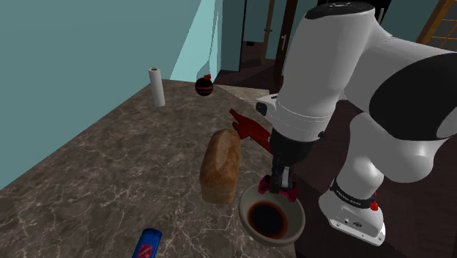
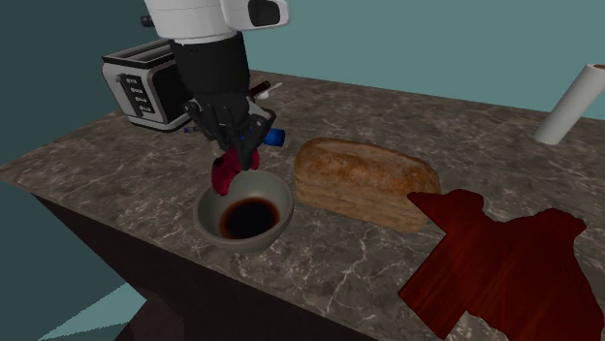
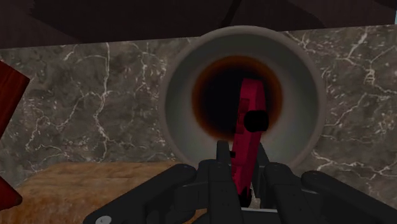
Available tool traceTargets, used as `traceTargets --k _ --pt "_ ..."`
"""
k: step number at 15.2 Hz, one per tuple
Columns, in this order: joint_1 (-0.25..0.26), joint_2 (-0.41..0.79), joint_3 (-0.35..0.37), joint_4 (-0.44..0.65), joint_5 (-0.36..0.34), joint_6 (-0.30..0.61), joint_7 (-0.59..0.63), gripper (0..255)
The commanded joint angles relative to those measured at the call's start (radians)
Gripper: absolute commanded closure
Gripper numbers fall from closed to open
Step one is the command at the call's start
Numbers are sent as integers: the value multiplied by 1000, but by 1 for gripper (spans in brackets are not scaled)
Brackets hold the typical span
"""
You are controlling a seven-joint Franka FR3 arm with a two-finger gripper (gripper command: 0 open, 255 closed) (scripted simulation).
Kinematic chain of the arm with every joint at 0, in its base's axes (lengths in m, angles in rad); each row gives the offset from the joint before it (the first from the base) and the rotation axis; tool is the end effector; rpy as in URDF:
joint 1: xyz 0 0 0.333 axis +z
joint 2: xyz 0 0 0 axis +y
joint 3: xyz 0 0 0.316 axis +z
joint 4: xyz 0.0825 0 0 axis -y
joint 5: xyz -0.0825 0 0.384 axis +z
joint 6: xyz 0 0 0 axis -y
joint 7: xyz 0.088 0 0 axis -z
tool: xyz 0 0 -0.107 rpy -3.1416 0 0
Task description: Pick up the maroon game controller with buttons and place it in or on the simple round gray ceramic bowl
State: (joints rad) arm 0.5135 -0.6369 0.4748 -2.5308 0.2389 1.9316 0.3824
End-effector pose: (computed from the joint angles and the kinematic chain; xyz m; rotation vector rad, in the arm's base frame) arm 0.1863 0.3234 0.4609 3.0233 0.6686 0.0423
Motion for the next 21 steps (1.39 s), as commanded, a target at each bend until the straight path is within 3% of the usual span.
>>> traceTargets --k 1,8,16,17,21 --pt "2 6 8 -21 5 28 2 255" --pt "3 44 37 -94 18 138 7 255" --pt "3 44 37 -94 18 138 7 255" --pt "3 44 37 -94 18 138 7 0" --pt "3 44 37 -94 18 138 7 0"
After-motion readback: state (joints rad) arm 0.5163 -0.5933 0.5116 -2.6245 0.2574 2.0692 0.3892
